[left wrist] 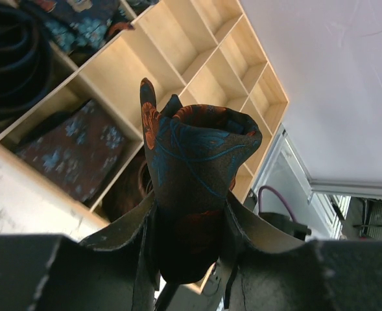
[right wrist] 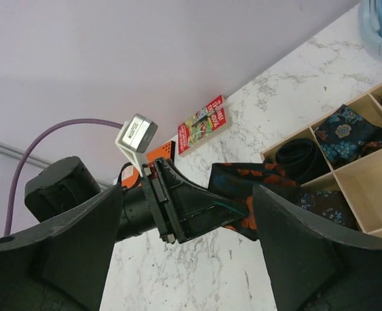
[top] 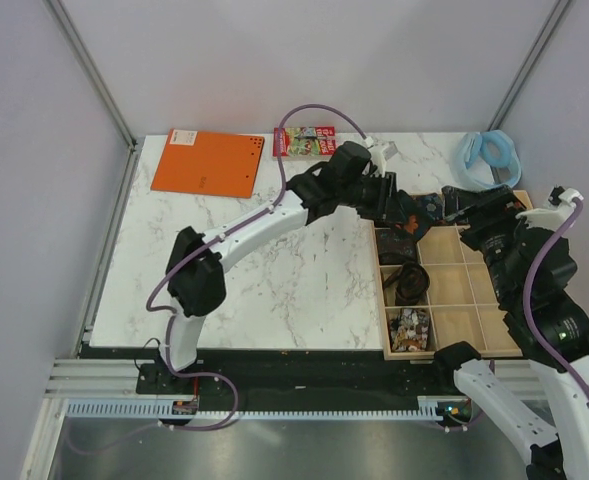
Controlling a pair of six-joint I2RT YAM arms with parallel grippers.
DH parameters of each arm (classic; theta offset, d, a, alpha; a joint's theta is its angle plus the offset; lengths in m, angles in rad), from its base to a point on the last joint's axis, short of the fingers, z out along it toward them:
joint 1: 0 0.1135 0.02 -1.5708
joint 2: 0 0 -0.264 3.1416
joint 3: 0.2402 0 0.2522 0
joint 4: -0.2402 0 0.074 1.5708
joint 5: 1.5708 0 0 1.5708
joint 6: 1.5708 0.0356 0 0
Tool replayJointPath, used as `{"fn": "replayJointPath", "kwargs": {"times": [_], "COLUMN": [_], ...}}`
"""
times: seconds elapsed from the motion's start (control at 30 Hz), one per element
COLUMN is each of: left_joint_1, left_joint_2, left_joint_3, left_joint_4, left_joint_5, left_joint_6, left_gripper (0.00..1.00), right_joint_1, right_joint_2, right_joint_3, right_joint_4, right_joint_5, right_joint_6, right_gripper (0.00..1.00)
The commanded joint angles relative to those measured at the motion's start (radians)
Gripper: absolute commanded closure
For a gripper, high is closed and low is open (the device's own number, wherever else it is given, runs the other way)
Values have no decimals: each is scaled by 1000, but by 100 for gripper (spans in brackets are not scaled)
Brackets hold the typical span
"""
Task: Roll the ties
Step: Place the tie in the storage box.
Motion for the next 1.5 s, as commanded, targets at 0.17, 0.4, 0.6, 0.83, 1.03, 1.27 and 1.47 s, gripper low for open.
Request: {"fn": "replayJointPath", "kwargs": {"times": [0.17,0.4,0.6,0.83,1.03,1.27,1.47], "left_joint_1": [-62,-80,-97,-108,-123,-136,-143], "left_joint_2": [241,334,426,497,549,592,640], "left_joint_3": [302,353,431,442,475,492,515], "left_joint_4": [29,115,138,211,231,224,224], "left_joint_5": [19,-50,-103,-156,-225,-303,-297], "left_joint_6": [-99,-168,-182,-214,-216,-188,-194], "left_gripper": [98,98,98,98,98,98,98], "right_joint_1": [0,0,0,0,0,0,-2], "right_joint_2": [8,-1,-3,-8,-9,-1,0], "right_joint_3": [11,-12,-29,-50,-62,-70,-88], "right_joint_4": [-30,-38,-39,-38,-36,-33,-24], "right_joint_5": [41,23,9,-11,-17,-25,-30], "right_joint_6": [-26,-23,-19,-11,-12,-20,-20], "right_gripper": [11,11,11,11,11,11,11]}}
